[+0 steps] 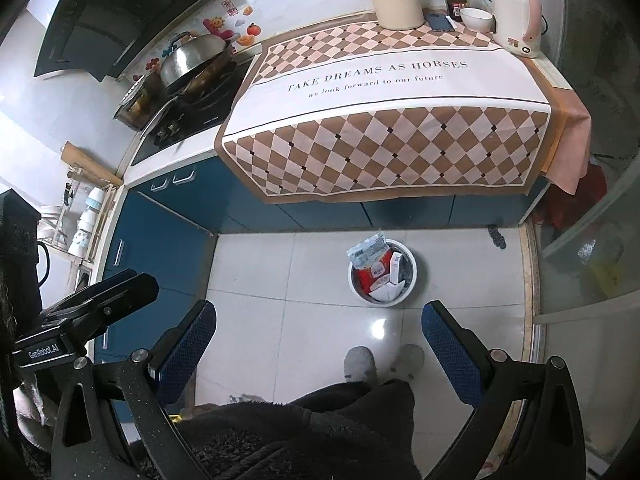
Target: Collect trash
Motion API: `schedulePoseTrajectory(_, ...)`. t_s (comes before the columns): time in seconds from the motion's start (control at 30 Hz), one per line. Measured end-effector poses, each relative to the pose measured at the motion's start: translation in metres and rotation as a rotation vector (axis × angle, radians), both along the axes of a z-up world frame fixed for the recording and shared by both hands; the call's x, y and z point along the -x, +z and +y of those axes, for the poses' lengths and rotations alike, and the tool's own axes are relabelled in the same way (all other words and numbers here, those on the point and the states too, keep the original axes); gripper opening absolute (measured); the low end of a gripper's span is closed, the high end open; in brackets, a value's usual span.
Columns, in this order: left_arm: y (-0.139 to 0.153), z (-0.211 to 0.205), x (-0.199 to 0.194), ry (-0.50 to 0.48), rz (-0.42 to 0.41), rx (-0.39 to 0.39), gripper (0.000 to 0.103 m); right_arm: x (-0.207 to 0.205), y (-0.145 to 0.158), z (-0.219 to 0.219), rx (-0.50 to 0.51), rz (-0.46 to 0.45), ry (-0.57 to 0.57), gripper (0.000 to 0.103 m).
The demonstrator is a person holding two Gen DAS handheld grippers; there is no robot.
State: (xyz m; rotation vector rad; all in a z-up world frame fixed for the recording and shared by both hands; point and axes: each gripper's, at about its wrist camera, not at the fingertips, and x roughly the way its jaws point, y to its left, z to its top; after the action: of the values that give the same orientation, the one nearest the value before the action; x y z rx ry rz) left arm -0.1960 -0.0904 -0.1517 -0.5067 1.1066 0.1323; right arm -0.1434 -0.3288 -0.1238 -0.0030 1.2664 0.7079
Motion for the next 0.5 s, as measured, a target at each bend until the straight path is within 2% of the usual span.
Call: schedulePoseTrajectory(0.5,-0.001,-0.003,0.001,-0.002,0.017,0.004,0.103,-0.002,-0.011,0.007,0.007,0.036,0.033,0.103)
